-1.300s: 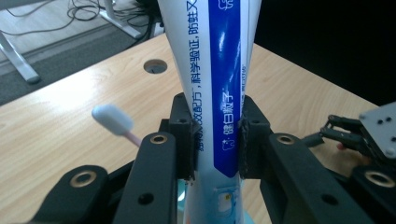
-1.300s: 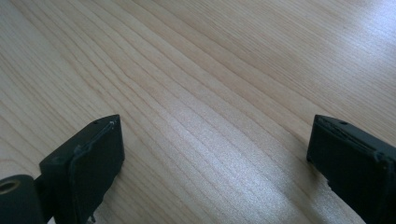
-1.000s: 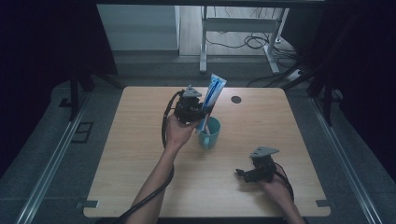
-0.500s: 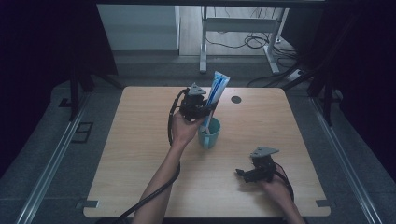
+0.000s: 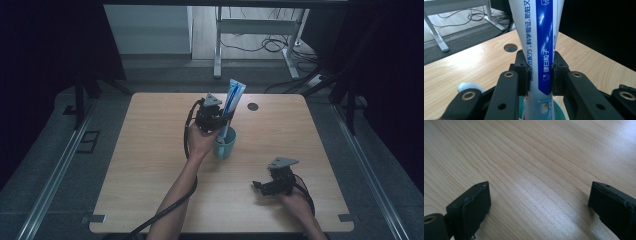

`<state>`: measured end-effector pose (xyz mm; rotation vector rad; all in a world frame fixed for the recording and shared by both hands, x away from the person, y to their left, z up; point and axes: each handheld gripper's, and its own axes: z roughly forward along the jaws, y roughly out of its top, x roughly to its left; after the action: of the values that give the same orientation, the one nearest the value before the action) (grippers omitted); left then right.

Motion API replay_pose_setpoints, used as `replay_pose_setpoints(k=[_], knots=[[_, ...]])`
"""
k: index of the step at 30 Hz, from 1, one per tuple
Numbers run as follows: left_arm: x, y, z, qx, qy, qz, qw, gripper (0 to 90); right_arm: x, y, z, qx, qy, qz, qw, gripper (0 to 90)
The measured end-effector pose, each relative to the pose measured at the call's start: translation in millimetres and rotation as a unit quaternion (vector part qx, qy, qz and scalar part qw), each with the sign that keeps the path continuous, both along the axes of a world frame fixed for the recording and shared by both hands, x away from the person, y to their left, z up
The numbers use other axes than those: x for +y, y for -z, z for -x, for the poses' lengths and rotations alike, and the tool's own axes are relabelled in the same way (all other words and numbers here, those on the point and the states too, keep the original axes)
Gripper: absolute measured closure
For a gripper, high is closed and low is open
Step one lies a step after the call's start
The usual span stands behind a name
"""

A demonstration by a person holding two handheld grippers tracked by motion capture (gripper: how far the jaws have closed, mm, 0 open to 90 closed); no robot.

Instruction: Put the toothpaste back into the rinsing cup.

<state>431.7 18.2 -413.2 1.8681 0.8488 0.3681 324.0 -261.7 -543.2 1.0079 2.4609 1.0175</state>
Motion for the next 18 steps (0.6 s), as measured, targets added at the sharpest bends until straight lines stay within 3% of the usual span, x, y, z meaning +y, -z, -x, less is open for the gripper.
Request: replay_pose_setpoints(k=[18], knots=[[-0.6, 28.9, 4.8, 0.0, -0.012, 0.001, 0.9999, 72.1, 0.1, 0.1, 0.0, 0.0, 0.0, -0.001, 1.0, 4.0]])
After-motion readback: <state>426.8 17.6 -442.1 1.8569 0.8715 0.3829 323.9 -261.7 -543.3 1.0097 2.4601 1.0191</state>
